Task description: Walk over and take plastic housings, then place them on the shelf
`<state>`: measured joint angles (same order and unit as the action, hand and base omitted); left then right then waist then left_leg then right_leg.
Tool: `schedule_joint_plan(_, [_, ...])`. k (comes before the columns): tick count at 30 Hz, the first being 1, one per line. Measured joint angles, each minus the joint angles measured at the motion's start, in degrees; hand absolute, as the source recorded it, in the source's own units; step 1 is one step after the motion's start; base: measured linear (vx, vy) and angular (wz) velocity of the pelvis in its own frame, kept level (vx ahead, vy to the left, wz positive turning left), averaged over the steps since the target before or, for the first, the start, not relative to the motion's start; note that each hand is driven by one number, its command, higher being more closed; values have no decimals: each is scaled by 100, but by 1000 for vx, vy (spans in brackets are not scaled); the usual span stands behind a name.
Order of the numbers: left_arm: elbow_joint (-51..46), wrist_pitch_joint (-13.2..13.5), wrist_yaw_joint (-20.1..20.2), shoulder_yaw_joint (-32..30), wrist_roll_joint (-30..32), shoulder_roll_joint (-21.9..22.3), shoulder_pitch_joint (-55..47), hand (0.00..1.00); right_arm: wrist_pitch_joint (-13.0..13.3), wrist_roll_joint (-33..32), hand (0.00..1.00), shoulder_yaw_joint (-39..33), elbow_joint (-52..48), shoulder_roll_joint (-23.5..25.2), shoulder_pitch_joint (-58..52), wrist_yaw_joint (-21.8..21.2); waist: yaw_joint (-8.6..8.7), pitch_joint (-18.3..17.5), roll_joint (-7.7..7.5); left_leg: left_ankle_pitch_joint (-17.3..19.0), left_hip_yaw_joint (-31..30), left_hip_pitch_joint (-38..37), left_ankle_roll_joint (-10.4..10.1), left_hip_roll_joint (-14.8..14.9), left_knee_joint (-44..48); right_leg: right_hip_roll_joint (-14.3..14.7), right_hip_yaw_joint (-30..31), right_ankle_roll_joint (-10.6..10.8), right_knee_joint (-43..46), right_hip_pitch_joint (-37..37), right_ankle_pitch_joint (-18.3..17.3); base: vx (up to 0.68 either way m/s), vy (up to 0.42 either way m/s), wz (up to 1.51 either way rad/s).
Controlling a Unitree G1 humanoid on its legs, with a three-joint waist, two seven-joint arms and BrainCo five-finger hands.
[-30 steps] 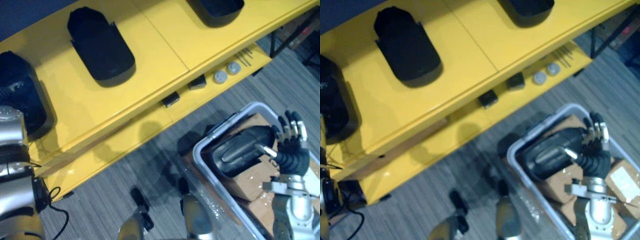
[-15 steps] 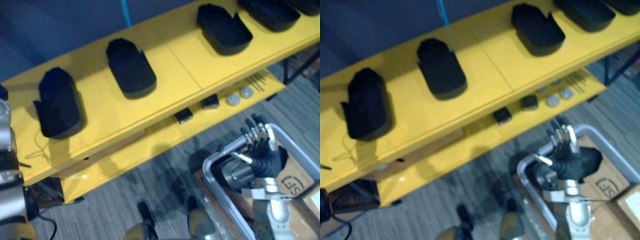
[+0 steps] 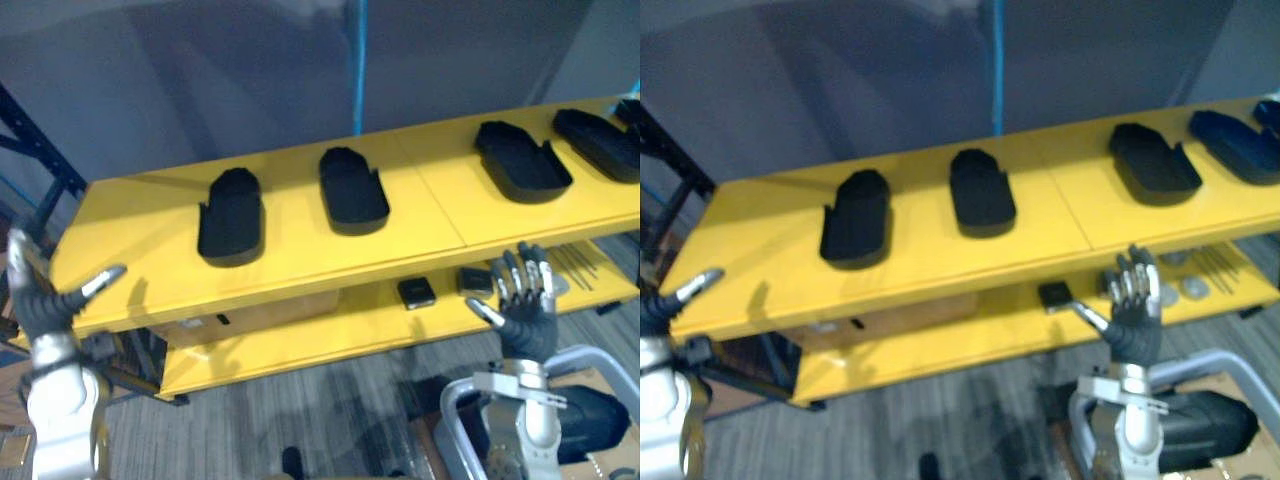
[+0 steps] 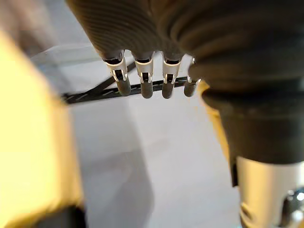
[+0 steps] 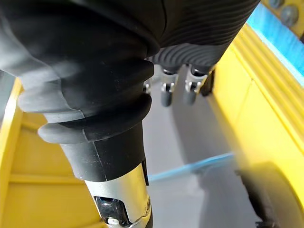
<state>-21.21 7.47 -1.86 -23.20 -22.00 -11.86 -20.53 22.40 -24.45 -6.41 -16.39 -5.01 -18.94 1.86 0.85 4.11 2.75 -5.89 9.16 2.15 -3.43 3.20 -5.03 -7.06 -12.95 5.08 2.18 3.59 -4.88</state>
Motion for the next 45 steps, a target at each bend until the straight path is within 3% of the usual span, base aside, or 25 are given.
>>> schedule_joint_plan(2, [0,-136,450,333,-26,135,-175,100,0,-5,0,-43,103,45,-58,6,-8,-16,-18,-49,-88,42,17,-23,-3,-14,-125,2,-10,34,0,-46,13,24])
schedule_joint_plan(5, [18,-180,739,436,-26,135,-187,100,0,-7,0,-49,217,44,-53,32,-8,-40,-42,-80,-102,107,17,-13,-4,-23,-137,3,-19,-17,25,-29,5,6])
schedule_joint_plan(13, [553,-174,1113,825,-50,91,332,100,12,2,0,-51,494,35,-73,77,21,-66,-83,-101,-51,148,36,-18,-5,-12,-109,50,-77,-52,181,-2,4,-3])
schedule_joint_plan(22, [1602,-466,679,1071,226,-349,980,100,8,-6,0,-60,596,-102,-107,62,232,-83,-116,-103,175,139,37,24,-4,17,119,28,-89,-168,265,-15,-6,-14])
schedule_joint_plan(29, [2441,-463,419,1067,234,-421,1402,100,-22,-30,0,-78,599,-187,-124,-102,335,-53,-100,-92,449,95,44,69,-5,24,440,-12,-96,-328,281,-40,1,-22])
schedule_joint_plan(36, [3030,-213,16,1106,231,-809,1886,100,-24,-65,0,-83,612,-425,1,-325,420,101,-71,-92,632,100,45,93,-4,24,638,-5,-64,-458,323,-13,7,-12])
schedule_joint_plan(45, [3410,13,-319,1273,224,-854,2440,100,-34,-65,0,-81,611,-470,175,-465,526,338,-26,-90,731,115,48,94,0,48,753,40,45,-563,376,10,-1,-6])
